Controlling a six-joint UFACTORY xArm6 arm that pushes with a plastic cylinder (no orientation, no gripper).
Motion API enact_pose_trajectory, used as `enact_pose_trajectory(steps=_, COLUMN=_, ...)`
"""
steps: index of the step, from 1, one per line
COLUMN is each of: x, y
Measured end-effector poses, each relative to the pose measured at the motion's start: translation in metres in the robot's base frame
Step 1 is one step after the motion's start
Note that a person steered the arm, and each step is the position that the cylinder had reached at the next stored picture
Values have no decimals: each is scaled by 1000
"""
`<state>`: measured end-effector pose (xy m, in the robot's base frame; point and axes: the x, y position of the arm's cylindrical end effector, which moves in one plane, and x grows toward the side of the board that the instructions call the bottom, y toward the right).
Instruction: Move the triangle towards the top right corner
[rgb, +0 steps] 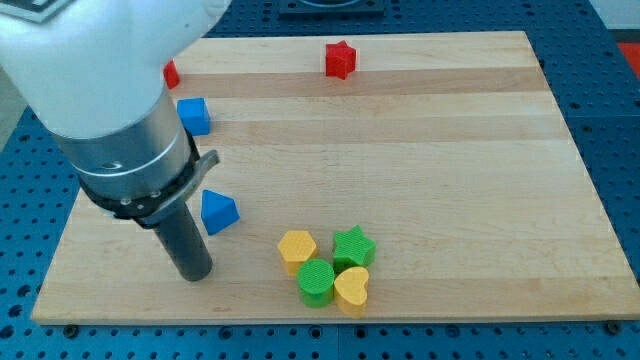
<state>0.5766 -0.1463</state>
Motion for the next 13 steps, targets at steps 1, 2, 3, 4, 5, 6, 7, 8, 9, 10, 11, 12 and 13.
enact_pose_trajectory(steps=1, x=-11, y=2)
enact_pose_trajectory(steps=2, x=-23, y=2)
enact_pose_trajectory(steps=3, x=-85, y=31)
enact_pose_trajectory(steps=4, x=-142, y=66)
enact_pose_trajectory(steps=5, x=-145, y=67)
enact_pose_trajectory(steps=6, x=-91, y=38)
enact_pose_trajectory(steps=7, x=-26, y=19)
enact_pose_trajectory(steps=8, x=-29, y=3)
enact_pose_trajectory(steps=9, x=-65, y=-17)
enact_pose_trajectory(steps=10, x=-78, y=-27)
enact_pose_trajectory(steps=11, x=-85, y=-27)
enact_pose_trajectory(steps=12, x=-91, y=-15)
enact_pose_trajectory(steps=13, x=-95, y=-5)
